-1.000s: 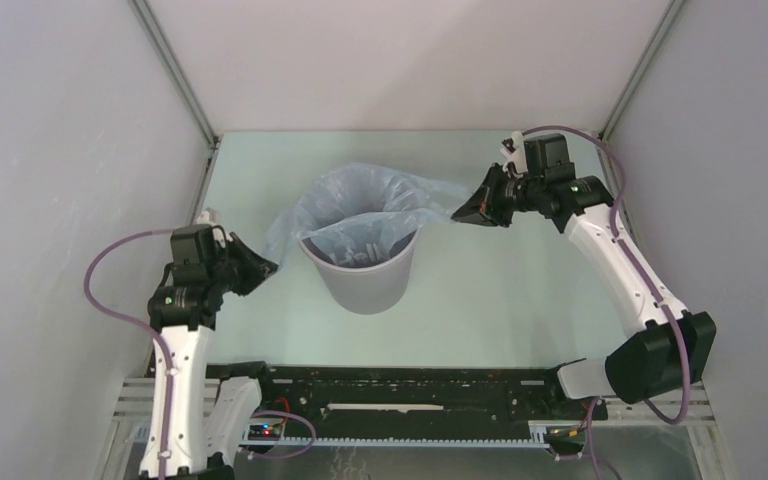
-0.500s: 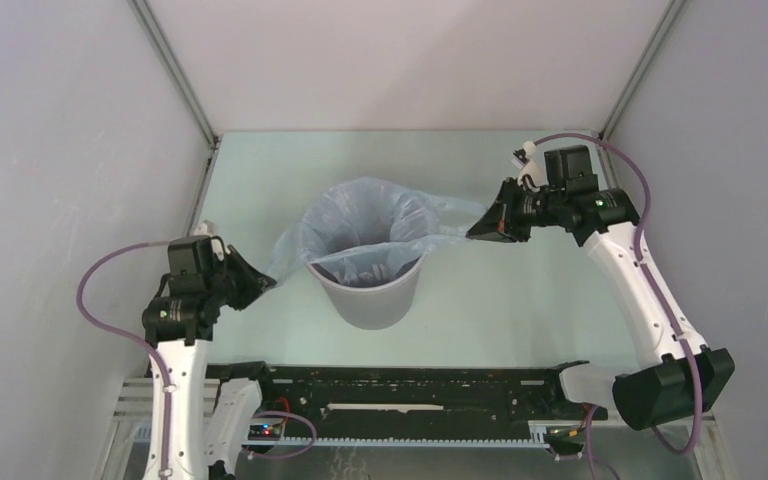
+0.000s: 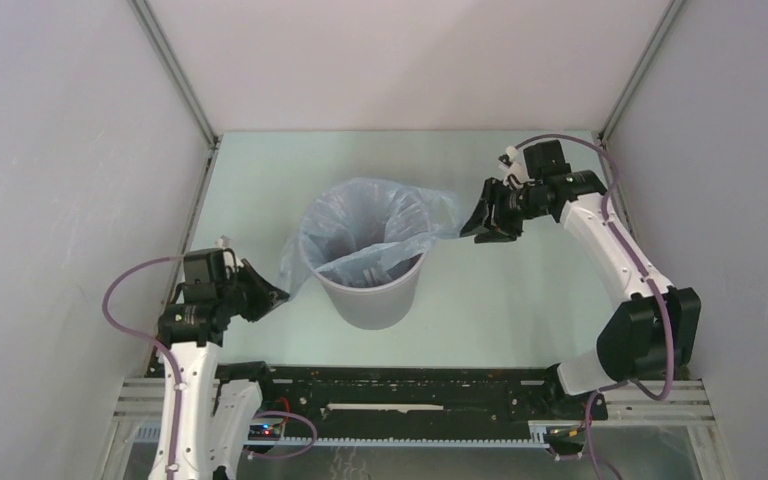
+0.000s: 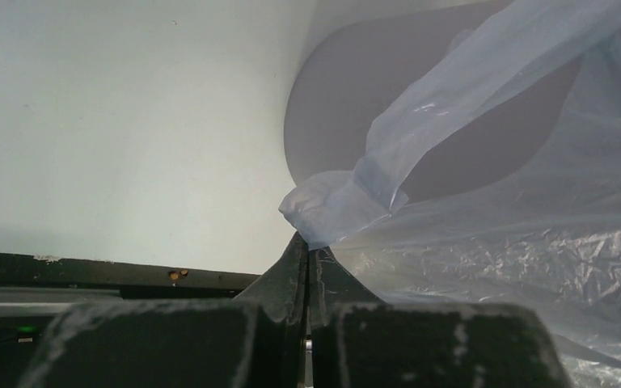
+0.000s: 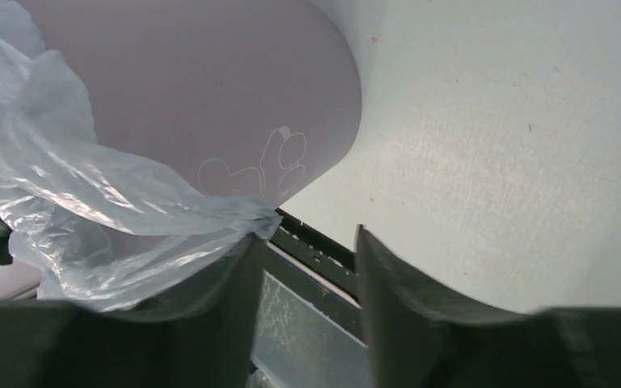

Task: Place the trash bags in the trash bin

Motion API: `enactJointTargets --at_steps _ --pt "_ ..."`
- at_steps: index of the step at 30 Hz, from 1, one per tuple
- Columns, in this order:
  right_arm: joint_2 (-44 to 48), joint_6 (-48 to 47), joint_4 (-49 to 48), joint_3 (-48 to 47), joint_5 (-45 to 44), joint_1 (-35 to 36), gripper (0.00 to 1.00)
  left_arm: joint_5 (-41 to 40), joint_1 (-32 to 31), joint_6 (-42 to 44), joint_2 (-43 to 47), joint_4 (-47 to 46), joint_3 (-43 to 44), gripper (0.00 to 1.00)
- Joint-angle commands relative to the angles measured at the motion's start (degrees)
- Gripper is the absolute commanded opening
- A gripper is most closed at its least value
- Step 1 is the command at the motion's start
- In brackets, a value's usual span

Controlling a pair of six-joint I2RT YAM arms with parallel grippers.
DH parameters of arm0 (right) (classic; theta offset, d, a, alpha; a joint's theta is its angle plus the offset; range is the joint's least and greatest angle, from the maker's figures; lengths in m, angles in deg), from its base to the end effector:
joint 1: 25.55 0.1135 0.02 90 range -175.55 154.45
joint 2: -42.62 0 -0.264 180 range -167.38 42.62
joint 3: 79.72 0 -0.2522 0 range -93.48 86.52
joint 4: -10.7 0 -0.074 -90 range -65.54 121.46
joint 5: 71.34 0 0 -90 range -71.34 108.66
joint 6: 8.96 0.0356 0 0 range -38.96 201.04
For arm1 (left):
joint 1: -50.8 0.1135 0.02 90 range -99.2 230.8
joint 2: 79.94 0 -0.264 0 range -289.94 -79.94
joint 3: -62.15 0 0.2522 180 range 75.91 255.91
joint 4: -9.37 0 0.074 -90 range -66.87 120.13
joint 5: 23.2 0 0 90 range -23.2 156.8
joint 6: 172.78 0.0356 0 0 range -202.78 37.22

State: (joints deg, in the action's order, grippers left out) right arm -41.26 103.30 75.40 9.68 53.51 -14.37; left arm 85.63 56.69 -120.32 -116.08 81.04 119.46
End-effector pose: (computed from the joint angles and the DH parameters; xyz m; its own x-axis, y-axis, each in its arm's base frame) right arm 0.2875 0.0776 0.3180 -0.9427 0.1306 -0.3072 -0.1073 0.7530 0.6492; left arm 0.1111 -0.0001 0.2772 -0.6739 -0.6493 -0.3526 -0.3828 0.7150 -0.5851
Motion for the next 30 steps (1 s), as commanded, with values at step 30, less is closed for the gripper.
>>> enactJointTargets --at_steps 30 --pt "16.13 51.35 -14.82 -0.53 -21.53 17.80 0.64 5.94 -7.30 -5.98 -3.81 -12.28 -1.63 0.02"
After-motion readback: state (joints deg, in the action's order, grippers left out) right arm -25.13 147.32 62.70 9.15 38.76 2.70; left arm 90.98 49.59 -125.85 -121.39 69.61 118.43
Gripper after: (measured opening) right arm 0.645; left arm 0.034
